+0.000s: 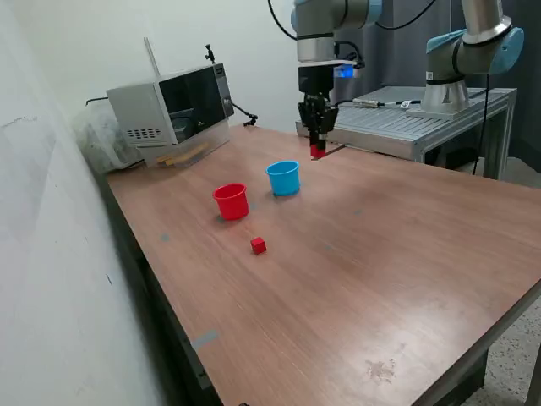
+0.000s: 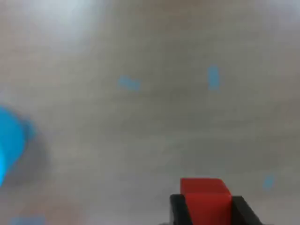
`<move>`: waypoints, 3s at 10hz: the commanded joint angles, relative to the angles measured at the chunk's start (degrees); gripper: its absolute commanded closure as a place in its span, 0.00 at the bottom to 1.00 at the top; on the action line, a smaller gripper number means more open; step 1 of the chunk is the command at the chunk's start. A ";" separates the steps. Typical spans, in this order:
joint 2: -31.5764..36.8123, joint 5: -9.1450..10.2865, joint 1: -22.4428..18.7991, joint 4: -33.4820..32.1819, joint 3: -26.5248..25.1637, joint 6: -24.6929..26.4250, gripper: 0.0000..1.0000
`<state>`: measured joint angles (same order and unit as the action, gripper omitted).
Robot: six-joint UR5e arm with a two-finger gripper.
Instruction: Place red objects in the red bin, and blue objects in the blue bin.
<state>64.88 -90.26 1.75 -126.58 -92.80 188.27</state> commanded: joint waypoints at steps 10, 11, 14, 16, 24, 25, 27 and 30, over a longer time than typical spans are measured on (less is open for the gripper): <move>-19.34 -3.16 10.55 0.37 22.92 -0.53 1.00; -20.14 -3.25 10.99 0.28 23.54 -0.53 1.00; -20.76 -3.26 12.83 0.10 23.54 -0.53 1.00; -20.76 -3.34 13.10 -0.16 23.54 -0.53 1.00; -19.80 -3.34 12.49 0.36 22.84 -1.23 0.00; -17.36 -3.26 12.14 2.71 22.75 -1.67 0.00; -9.29 -2.90 11.87 8.17 19.52 -4.65 0.00; -2.05 -2.73 6.18 12.57 17.21 -4.84 0.00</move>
<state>59.46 -93.05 10.70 -116.12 -74.80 183.65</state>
